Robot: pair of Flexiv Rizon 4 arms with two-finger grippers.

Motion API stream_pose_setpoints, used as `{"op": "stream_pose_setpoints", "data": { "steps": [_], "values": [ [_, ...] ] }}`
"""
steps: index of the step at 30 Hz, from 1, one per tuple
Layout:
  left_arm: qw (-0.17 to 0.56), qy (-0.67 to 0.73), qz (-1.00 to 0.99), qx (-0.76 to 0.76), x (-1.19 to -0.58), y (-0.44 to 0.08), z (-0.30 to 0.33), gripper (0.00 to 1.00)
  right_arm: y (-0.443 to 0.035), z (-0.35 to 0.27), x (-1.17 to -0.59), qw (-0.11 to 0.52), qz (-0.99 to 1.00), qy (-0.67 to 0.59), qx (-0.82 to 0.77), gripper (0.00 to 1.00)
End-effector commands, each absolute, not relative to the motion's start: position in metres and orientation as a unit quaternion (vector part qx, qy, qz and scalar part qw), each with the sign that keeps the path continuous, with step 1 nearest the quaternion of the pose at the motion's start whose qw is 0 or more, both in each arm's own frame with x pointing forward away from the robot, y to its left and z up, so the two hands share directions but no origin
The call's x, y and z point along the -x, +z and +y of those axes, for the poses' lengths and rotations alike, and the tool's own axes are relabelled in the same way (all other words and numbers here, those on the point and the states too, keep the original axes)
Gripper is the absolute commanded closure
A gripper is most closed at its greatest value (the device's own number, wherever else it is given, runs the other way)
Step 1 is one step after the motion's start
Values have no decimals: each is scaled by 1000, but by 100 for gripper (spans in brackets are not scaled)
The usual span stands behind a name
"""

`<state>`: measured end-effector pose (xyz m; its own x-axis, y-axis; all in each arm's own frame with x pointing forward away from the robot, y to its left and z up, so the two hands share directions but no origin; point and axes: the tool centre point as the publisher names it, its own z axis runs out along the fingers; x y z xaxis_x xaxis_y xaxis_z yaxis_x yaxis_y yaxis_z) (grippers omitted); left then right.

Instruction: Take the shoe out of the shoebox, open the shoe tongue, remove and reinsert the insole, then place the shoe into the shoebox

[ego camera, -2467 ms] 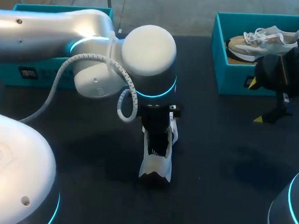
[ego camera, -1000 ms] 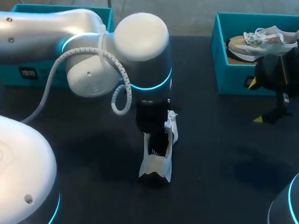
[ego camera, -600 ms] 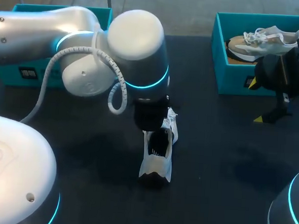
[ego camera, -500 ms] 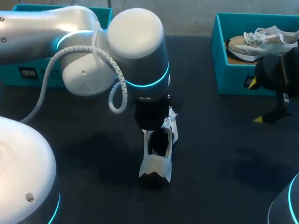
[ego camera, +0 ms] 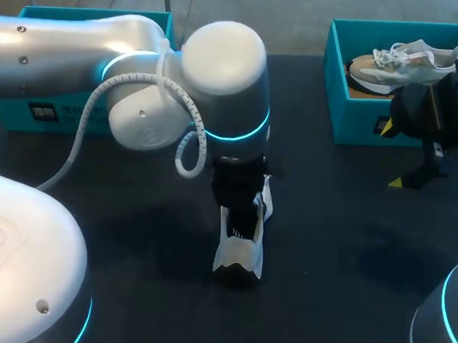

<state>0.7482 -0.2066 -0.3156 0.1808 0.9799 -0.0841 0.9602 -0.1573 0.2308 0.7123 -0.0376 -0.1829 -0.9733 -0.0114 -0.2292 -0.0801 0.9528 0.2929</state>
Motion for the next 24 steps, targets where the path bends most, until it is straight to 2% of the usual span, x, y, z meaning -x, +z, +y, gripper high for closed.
{"op": "stream_pose_setpoints", "data": {
  "steps": [1, 7, 14, 24],
  "values": [
    [111, 34, 635, -764, -739, -314, -199, 68, -184, -36, -714, 112, 982, 151, 23, 0],
    [105, 29, 636, -764, -724, -321, -198, 68, -184, -36, -714, 112, 982, 151, 23, 0],
    [122, 28, 661, -740, -735, -317, -197, 66, -184, -36, -714, 112, 982, 151, 23, 0],
    [97, 14, 667, -738, -720, -341, -202, 70, -184, -36, -714, 112, 982, 151, 23, 0]
  ]
}}
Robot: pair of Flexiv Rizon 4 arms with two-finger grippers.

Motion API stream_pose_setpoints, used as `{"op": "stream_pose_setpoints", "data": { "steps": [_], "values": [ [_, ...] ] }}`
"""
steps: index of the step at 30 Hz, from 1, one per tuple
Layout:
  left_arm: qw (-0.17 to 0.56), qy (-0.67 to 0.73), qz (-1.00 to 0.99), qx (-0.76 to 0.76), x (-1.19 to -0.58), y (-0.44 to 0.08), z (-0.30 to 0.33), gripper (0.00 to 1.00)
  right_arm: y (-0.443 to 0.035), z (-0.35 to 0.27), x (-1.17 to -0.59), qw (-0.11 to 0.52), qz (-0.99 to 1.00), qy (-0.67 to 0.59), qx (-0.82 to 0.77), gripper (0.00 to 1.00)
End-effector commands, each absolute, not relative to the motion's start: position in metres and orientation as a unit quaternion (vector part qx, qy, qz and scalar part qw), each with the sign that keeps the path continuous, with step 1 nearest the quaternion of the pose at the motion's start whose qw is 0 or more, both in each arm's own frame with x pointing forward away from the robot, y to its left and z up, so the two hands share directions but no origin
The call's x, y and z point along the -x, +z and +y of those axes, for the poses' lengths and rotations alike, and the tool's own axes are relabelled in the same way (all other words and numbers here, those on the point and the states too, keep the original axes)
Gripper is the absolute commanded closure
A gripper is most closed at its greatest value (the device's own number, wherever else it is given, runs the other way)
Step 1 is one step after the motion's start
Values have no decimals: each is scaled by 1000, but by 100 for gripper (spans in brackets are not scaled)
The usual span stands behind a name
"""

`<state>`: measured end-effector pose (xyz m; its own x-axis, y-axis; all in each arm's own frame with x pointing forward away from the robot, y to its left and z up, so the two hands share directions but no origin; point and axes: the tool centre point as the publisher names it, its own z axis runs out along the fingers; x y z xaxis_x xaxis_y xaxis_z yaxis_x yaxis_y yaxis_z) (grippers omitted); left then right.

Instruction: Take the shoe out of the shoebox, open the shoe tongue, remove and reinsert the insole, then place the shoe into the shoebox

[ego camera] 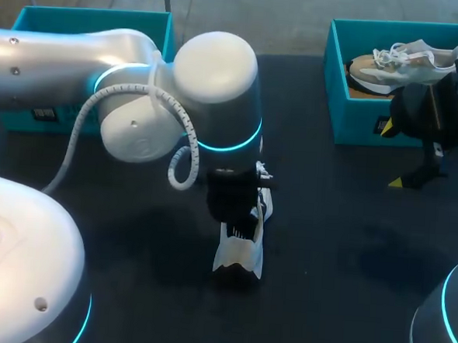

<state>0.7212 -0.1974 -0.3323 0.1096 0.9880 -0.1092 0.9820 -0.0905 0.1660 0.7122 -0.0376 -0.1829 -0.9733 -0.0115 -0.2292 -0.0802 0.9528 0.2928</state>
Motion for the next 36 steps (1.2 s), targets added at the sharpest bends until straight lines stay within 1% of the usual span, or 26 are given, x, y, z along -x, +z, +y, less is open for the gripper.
{"op": "stream_pose_setpoints", "data": {
  "steps": [1, 8, 13, 17, 21, 23, 24, 25, 27, 28, 29, 30, 31, 36],
  "values": [
    [96, 14, 668, -738, -720, -341, -202, 71, -184, -36, -714, 112, 982, 151, 23, 0],
    [110, 22, 688, -717, -727, -324, -200, 73, -184, -36, -714, 112, 982, 151, 23, 0],
    [90, 20, 702, -706, -718, -341, -202, 73, -184, -36, -714, 112, 982, 151, 23, 0],
    [84, 17, 724, -684, -714, -345, -201, 76, -184, -36, -714, 112, 982, 151, 23, 0],
    [87, 28, 760, -643, -715, -335, -200, 76, -184, -36, -714, 112, 982, 151, 23, 0],
    [95, 18, 792, -603, -717, -325, -196, 74, -184, -36, -714, 112, 982, 151, 23, 0],
    [101, 27, 802, -588, -716, -321, -194, 66, -184, -36, -714, 112, 982, 151, 23, 0],
    [108, 21, 816, -567, -715, -316, -193, 54, -184, -36, -714, 112, 982, 151, 23, 0],
    [118, 4, 846, -520, -714, -306, -189, 53, -184, -36, -714, 112, 982, 151, 23, 0],
    [127, -9, 859, -496, -712, -300, -187, 51, -184, -36, -714, 112, 982, 151, 23, 0],
    [126, -16, 870, -476, -710, -295, -185, 29, -184, -36, -714, 112, 982, 151, 23, 0],
    [127, -32, 880, -456, -707, -291, -184, 13, -184, -36, -714, 112, 982, 151, 23, 0],
    [127, -44, 889, -438, -704, -285, -182, 0, -184, -36, -714, 112, 982, 151, 23, 0],
    [120, -59, 895, -425, -700, -280, -182, 0, -184, -36, -714, 112, 982, 151, 23, 0]
  ]
}}
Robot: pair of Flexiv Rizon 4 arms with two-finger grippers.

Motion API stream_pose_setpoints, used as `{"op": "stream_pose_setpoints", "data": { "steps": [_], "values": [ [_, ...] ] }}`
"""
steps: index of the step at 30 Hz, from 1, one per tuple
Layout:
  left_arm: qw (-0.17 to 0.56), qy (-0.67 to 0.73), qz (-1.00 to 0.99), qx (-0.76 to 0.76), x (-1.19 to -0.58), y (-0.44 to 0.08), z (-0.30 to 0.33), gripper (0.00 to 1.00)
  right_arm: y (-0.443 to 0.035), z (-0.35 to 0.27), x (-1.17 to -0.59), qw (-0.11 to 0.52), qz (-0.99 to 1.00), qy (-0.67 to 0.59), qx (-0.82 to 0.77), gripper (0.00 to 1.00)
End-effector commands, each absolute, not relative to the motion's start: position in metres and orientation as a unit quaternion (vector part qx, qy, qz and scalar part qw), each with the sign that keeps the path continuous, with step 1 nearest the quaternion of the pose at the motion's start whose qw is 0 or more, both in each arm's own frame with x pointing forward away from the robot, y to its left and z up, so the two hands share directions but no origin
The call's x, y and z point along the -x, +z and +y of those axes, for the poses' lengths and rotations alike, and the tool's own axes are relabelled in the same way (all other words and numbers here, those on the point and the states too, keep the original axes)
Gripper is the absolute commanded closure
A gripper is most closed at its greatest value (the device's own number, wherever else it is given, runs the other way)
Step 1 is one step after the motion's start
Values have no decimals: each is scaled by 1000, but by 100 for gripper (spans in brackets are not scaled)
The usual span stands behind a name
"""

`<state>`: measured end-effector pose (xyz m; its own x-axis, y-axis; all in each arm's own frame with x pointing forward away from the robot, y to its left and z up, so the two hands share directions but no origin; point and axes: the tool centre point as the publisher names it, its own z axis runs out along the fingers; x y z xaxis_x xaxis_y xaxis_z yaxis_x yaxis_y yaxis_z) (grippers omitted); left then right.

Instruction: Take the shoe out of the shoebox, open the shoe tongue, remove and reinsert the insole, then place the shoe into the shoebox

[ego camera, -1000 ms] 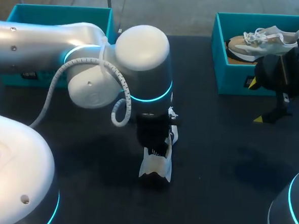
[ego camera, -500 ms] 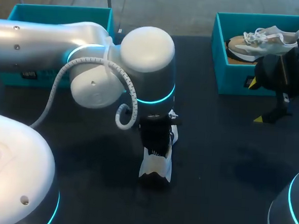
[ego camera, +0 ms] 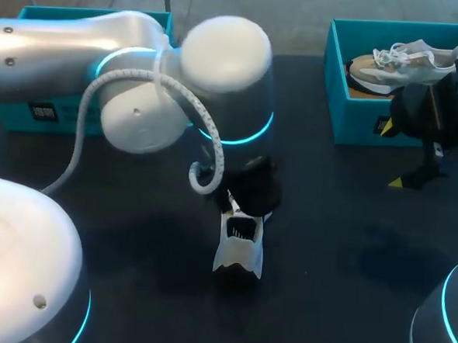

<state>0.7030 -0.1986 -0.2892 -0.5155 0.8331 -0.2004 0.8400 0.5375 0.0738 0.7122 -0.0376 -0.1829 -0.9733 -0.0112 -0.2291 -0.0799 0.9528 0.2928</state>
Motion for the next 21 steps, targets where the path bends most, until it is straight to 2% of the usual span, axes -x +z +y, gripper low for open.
{"op": "stream_pose_setpoints", "data": {
  "steps": [1, 19, 21],
  "values": [
    [120, -59, 895, -425, -700, -280, -182, 0, -184, -36, -714, 112, 982, 151, 23, 0],
    [120, -59, 895, -425, -700, -280, -182, 0, -184, -36, -714, 112, 982, 151, 23, 0],
    [121, -59, 924, -357, -699, -282, -182, 0, -184, -36, -714, 112, 982, 151, 23, 0]
  ]
}}
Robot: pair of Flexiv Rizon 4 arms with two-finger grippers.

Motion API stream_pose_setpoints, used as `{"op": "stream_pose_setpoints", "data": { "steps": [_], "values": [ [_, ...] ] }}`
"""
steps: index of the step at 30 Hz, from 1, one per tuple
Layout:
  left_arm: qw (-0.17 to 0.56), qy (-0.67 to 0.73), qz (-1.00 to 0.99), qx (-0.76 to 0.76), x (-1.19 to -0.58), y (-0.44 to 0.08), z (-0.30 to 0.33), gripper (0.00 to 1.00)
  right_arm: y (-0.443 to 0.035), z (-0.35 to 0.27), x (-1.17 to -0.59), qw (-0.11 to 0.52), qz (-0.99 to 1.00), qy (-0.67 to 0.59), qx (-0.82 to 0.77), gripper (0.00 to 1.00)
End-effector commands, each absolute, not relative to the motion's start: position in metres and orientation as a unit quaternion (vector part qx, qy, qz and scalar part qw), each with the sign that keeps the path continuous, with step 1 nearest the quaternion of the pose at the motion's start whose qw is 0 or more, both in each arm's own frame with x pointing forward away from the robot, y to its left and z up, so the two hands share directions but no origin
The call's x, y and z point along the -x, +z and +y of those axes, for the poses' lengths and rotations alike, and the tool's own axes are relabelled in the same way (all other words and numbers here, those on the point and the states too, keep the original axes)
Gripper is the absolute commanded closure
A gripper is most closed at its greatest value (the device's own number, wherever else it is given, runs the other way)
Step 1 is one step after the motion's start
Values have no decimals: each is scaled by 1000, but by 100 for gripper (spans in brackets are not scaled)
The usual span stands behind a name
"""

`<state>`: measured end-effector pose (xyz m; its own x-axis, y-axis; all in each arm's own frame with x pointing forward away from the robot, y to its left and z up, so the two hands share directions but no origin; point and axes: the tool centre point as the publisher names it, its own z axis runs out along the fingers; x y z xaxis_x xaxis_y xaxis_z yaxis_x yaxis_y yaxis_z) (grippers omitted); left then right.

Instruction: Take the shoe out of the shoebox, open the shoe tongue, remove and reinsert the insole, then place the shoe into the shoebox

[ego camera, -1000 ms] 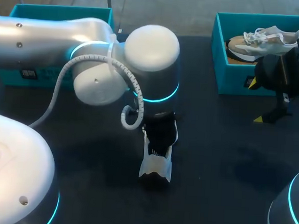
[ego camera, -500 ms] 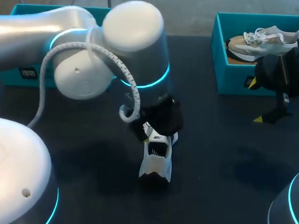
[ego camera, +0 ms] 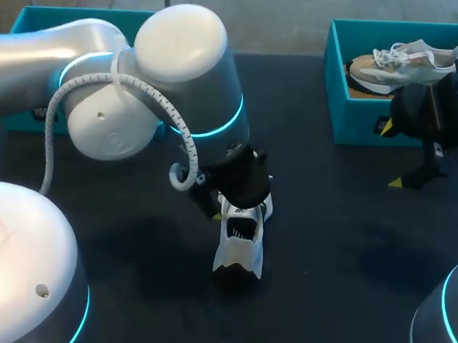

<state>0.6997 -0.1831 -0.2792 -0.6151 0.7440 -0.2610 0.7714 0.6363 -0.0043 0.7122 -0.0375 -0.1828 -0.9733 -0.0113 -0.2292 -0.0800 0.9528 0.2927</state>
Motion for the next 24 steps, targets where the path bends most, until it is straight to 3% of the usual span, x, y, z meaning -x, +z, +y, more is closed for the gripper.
{"op": "stream_pose_setpoints", "data": {
  "steps": [1, 14, 24],
  "values": [
    [118, -60, 935, -329, -699, -283, -181, 0, -184, -36, -714, 112, 982, 151, 23, 0],
    [173, -38, 984, -21, -672, -284, -169, 0, -184, -36, -714, 112, 982, 151, 23, 0],
    [150, -66, 986, 24, -645, -295, -186, 0, -184, -36, -714, 112, 982, 151, 23, 0]
  ]
}}
